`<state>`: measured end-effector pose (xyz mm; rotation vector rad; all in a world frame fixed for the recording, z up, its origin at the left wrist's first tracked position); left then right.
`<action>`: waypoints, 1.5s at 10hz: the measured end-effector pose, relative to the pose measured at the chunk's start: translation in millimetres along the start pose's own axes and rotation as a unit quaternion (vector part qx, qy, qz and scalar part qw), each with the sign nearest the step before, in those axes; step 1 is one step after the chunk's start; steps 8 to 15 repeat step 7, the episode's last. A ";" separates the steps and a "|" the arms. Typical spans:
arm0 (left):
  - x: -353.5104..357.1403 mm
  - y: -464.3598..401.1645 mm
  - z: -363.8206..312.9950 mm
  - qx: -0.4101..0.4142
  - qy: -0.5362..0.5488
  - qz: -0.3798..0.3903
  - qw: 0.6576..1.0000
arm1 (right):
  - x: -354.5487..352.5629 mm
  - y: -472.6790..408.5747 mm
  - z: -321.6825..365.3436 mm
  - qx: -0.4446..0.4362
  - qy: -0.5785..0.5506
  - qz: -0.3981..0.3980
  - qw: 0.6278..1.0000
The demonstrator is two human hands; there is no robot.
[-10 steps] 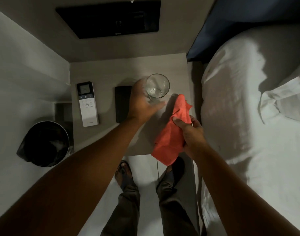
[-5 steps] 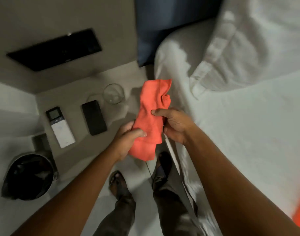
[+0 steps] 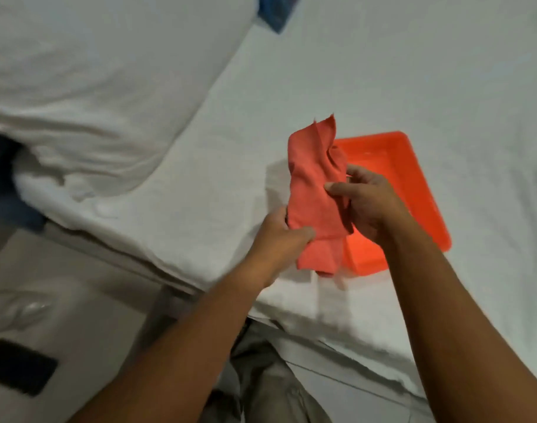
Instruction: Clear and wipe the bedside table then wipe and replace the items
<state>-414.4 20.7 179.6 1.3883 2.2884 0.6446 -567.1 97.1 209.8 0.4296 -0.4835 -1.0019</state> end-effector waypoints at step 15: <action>97.6 -75.4 -58.5 0.177 -0.389 -0.043 0.903 | -101.8 -62.0 -14.5 -0.131 0.513 -0.168 0.832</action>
Point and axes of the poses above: each hand's wrist, its own y-axis away from the middle knuckle, its own x-axis out of the palm, z = x × y, the point moved 1 cm from there along -y, towards the middle knuckle, and after that the axes turned 14 degrees about -y, right-handed, at the moved point
